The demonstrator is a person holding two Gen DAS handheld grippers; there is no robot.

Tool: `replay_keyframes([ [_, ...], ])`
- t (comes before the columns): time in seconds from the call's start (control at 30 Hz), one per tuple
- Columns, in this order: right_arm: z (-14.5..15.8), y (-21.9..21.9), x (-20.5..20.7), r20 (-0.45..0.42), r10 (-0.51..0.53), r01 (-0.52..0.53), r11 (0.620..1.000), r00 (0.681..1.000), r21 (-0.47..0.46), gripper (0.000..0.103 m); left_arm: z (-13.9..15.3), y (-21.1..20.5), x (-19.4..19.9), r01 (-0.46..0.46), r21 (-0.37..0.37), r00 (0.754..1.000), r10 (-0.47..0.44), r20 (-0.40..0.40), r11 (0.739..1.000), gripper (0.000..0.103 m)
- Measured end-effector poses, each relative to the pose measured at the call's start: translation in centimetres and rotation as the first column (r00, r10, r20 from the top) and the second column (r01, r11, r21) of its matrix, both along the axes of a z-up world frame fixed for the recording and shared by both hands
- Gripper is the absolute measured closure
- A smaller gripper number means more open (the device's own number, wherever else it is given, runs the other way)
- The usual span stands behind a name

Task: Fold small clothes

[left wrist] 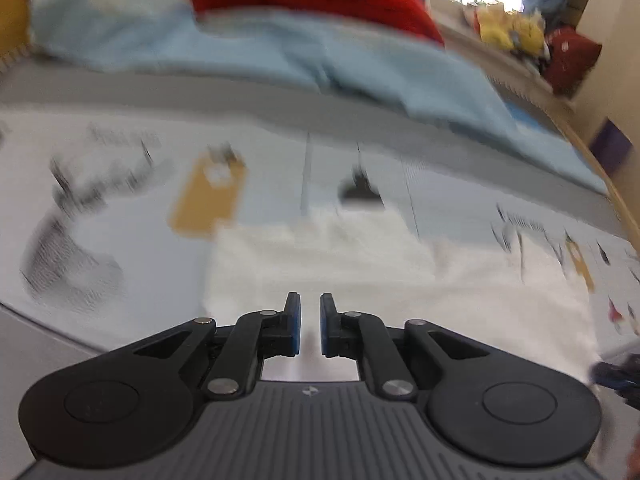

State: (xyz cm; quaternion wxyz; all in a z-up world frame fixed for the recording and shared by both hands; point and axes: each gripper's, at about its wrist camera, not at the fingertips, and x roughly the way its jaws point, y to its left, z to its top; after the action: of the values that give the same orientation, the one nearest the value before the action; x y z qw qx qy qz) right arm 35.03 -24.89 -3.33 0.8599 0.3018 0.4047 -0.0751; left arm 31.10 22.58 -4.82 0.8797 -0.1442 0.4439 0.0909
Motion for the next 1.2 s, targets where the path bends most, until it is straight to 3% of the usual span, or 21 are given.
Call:
replay_keyframes([
  [0.07,-0.9,-0.7,-0.1,-0.038,-0.016,0.017,1.000,0.999,0.010,0.092,-2.9,-0.2,0.6,0.013,0.008,0.986,-0.012,-0.164,1.000,0.089],
  [0.1,-1.2,-0.9,0.0,-0.046,-0.012,0.014,1.000,0.999,0.028,0.092,-3.7,-0.3,0.5,0.020,0.023,0.978,-0.015,-0.209,1.000,0.091],
  [0.2,-0.3,-0.9,-0.3,-0.033,-0.003,0.004,1.000,0.999,0.024,0.090,-2.0,0.1,-0.1,0.001,0.011,0.990,0.001,-0.140,1.000,0.087],
  [0.3,1.3,-0.9,-0.4,0.053,0.020,-0.019,1.000,0.998,-0.017,0.087,-0.2,1.2,-1.1,-0.059,0.036,0.997,0.060,-0.038,0.998,0.069],
  [0.33,1.7,-1.0,-0.3,0.072,0.026,-0.023,0.999,0.997,-0.044,0.084,-0.5,1.9,-1.3,-0.099,0.045,0.994,0.101,-0.053,0.994,0.064],
  [0.4,1.5,-1.5,0.2,0.061,0.027,-0.023,0.998,0.998,-0.061,0.063,-2.3,3.1,-1.1,-0.142,0.021,0.979,0.144,-0.144,0.990,0.064],
  [0.43,0.9,-1.8,0.5,0.031,0.031,-0.029,0.998,0.999,-0.053,0.060,-3.4,3.4,-1.1,-0.148,0.005,0.968,0.146,-0.204,0.989,0.062],
  [0.5,-0.8,-2.4,1.0,-0.059,0.030,-0.033,0.998,0.998,-0.052,0.060,-4.1,4.1,-1.3,-0.169,-0.036,0.968,0.159,-0.196,0.985,0.060],
  [0.57,-2.0,-3.1,0.9,-0.096,0.008,-0.011,1.000,0.995,-0.021,0.060,-3.7,4.2,-1.4,-0.167,-0.056,0.970,0.154,-0.188,0.984,0.067],
  [0.6,-2.0,-3.5,0.7,-0.090,-0.003,0.003,1.000,0.996,-0.003,0.060,-3.5,4.1,-1.4,-0.155,-0.055,0.974,0.143,-0.173,0.986,0.075],
  [0.63,-1.7,-3.6,0.6,-0.088,-0.010,0.010,1.000,0.996,-0.006,0.060,-3.4,3.8,-1.1,-0.137,-0.052,0.978,0.127,-0.165,0.989,0.090],
  [0.67,-1.3,-3.4,0.5,-0.075,-0.005,0.003,0.999,0.997,-0.034,0.060,-3.3,3.4,-1.0,-0.112,-0.047,0.982,0.103,-0.158,0.993,0.090],
  [0.73,-1.0,-2.9,0.5,-0.062,0.033,-0.037,0.997,0.998,-0.072,0.072,-2.7,2.7,-1.1,-0.084,-0.006,0.987,0.082,-0.135,0.996,0.092],
  [0.77,-1.2,-2.7,0.6,-0.062,0.070,-0.073,0.996,0.996,-0.052,0.090,-2.3,2.5,-1.1,-0.080,0.003,0.990,0.079,-0.119,0.997,0.092],
  [0.87,-0.8,-2.9,0.4,-0.039,0.081,-0.083,0.995,0.996,-0.055,0.102,-1.0,2.6,-1.2,-0.087,-0.006,0.994,0.086,-0.067,0.996,0.092],
  [1.0,-0.1,-3.8,0.5,-0.023,0.024,-0.025,0.998,0.999,-0.059,0.102,-1.5,3.0,-0.7,-0.095,0.042,0.980,0.101,-0.169,0.995,0.091],
  [1.07,-0.3,-3.7,0.8,-0.037,0.024,-0.027,0.998,0.999,-0.062,0.102,-0.1,2.5,-1.2,-0.102,0.090,0.988,0.112,-0.108,0.991,0.091],
  [1.2,0.9,-2.8,0.3,0.021,0.012,-0.009,0.992,1.000,-0.126,0.097,2.1,0.6,-1.4,0.005,0.041,1.000,-0.006,0.030,0.999,0.089],
])
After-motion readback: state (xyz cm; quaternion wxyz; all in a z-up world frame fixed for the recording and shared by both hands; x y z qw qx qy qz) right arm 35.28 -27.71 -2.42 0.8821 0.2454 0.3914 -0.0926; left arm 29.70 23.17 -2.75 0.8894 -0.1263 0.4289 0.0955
